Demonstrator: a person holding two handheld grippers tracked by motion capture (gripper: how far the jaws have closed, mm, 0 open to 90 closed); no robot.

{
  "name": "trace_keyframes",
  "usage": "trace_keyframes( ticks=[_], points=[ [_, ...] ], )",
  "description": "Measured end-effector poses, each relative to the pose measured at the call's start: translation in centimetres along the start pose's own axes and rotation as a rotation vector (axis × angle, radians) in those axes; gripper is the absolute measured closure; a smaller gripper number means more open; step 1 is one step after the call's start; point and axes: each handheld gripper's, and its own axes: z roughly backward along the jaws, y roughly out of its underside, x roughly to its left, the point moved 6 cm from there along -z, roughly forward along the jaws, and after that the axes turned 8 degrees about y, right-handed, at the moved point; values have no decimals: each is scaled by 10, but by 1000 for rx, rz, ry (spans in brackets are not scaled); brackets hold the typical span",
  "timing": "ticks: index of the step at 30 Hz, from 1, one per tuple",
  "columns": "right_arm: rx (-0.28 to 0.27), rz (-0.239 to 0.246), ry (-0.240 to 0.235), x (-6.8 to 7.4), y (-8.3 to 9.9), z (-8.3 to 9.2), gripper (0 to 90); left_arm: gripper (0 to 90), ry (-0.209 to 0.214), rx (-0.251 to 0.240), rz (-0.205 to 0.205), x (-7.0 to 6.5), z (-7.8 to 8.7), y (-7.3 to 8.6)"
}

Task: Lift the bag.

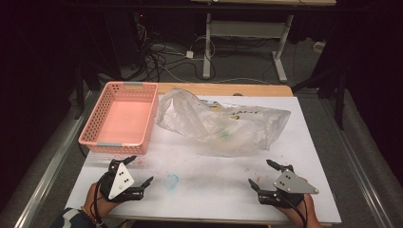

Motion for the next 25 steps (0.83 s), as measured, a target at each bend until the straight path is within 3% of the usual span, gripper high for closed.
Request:
trace_keyframes(
  ticks=[25],
  points=[
    [7,0,-1,-1,2,0,174,150,19,5,3,1,-7,-3]
  ],
)
